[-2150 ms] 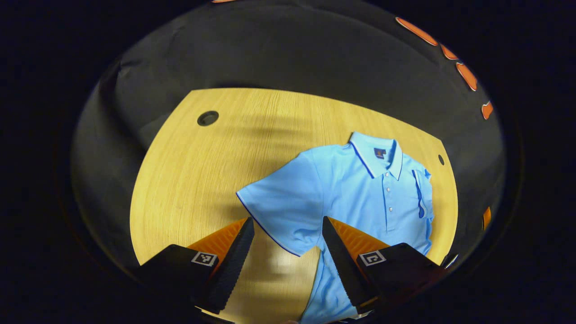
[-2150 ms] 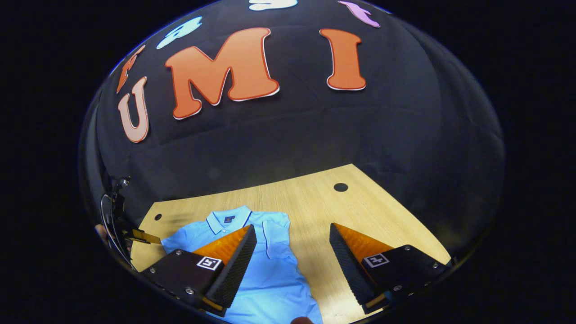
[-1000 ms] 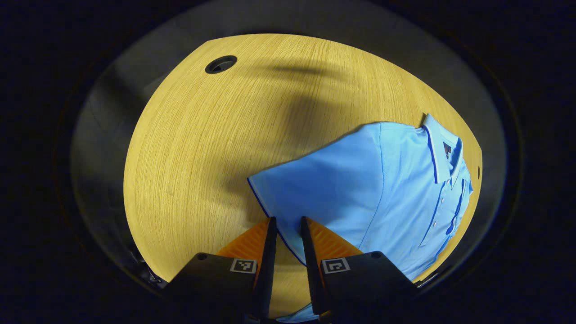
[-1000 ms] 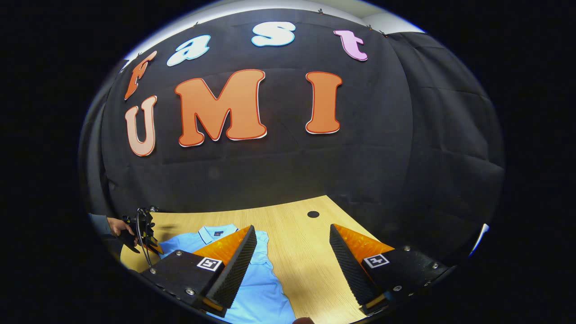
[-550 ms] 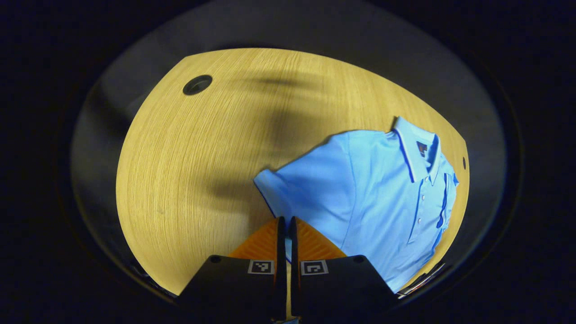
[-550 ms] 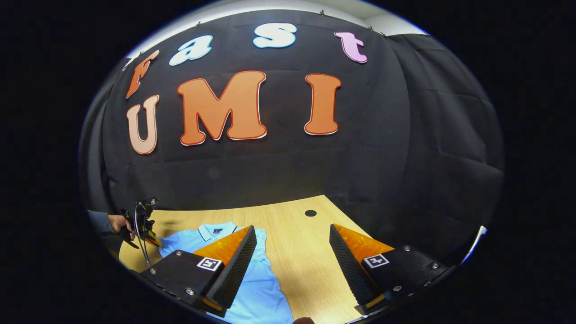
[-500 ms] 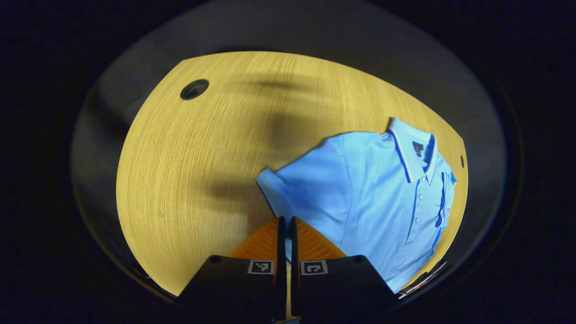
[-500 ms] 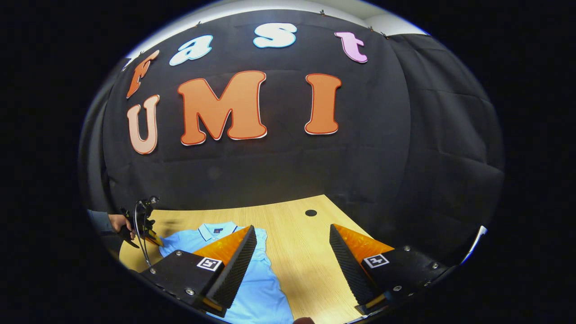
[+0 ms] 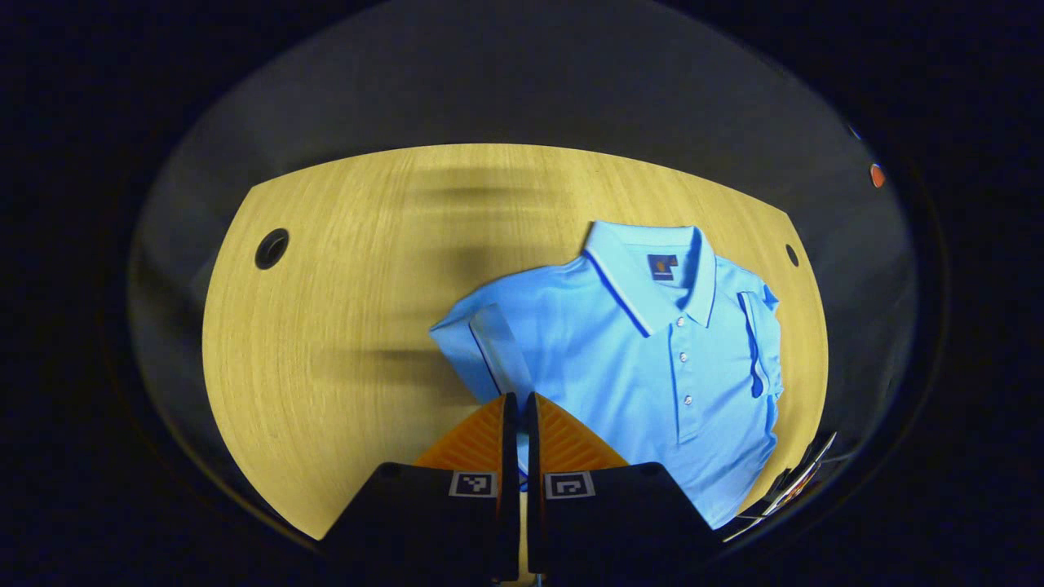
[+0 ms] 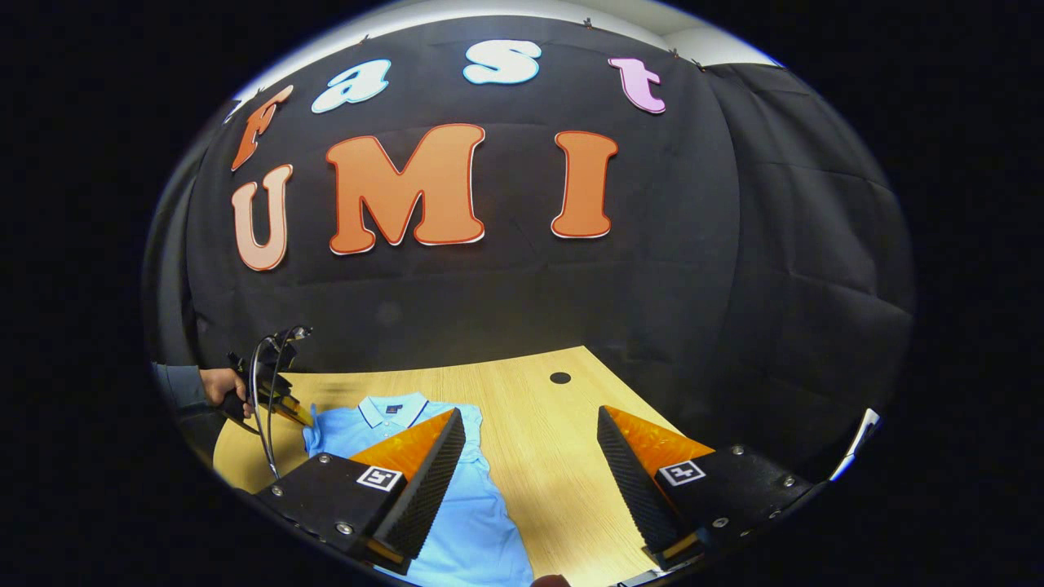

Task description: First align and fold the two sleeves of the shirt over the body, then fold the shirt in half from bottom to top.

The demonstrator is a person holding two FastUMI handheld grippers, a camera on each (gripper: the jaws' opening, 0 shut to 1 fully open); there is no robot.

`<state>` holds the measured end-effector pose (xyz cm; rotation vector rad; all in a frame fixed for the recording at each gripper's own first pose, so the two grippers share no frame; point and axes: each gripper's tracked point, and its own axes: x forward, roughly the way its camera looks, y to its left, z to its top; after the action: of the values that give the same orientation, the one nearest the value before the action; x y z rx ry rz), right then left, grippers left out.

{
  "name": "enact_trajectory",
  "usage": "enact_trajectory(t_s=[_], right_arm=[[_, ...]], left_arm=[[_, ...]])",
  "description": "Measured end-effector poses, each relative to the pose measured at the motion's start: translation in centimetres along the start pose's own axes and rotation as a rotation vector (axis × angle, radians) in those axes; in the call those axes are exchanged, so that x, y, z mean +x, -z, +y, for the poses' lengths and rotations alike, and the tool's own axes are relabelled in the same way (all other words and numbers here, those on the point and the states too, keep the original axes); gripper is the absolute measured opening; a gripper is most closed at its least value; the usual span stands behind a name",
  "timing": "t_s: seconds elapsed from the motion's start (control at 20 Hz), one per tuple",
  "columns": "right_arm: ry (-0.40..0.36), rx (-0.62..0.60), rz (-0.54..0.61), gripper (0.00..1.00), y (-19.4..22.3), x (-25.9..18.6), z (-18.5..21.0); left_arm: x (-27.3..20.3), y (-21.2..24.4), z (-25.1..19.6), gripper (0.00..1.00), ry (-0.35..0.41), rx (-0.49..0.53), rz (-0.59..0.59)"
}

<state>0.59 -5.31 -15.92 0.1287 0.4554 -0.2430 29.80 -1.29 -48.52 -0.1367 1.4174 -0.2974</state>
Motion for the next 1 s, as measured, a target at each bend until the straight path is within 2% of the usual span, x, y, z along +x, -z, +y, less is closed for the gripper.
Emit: enact_trajectory(t_s=[0.25,0.4,0.5,0.55,0.6,0.8,0.9,1.0], right_arm=[[0.009,0.005,0.015,0.98,0.4,-1.1,0.4],[-0.008,-0.008,0.01,0.98,0.0,-1.4,0.8],[-0.026,-0.01,0.012,0.98,0.1,-1.4,1.0],[-0.035,-0.008,0.014,0.99,0.1,-1.5,1.1],[-0.05,-0.007,0.014,0.99,0.2,-1.4,1.3],[-0.11,-0.015,0.024,0.99,0.5,-1.5,1.7],[-0.146,-0.019,0.035,0.99,0.8,-1.7,1.8],[-0.182,-0.028,0.048,0.98,1.1,-1.7,2.0]], left_arm=[[0.2,-0.2,-4.8,0.08,0.093,0.026,0.005],[-0.5,0.4,-6.6,0.15,0.154,0.013,0.008],[-1.6,0.7,-6.9,0.21,0.169,0.008,-0.003],[-2.3,0.9,-7.0,0.34,0.17,0.01,-0.007],[-2.8,1.2,-7.0,0.37,0.166,0.017,-0.015],[-5.9,2.9,-7.0,0.84,0.132,0.063,-0.066],[-7.4,4.4,-6.7,0.98,0.1,0.083,-0.088],[-8.9,6.2,-6.6,1.0,0.073,0.097,-0.115]])
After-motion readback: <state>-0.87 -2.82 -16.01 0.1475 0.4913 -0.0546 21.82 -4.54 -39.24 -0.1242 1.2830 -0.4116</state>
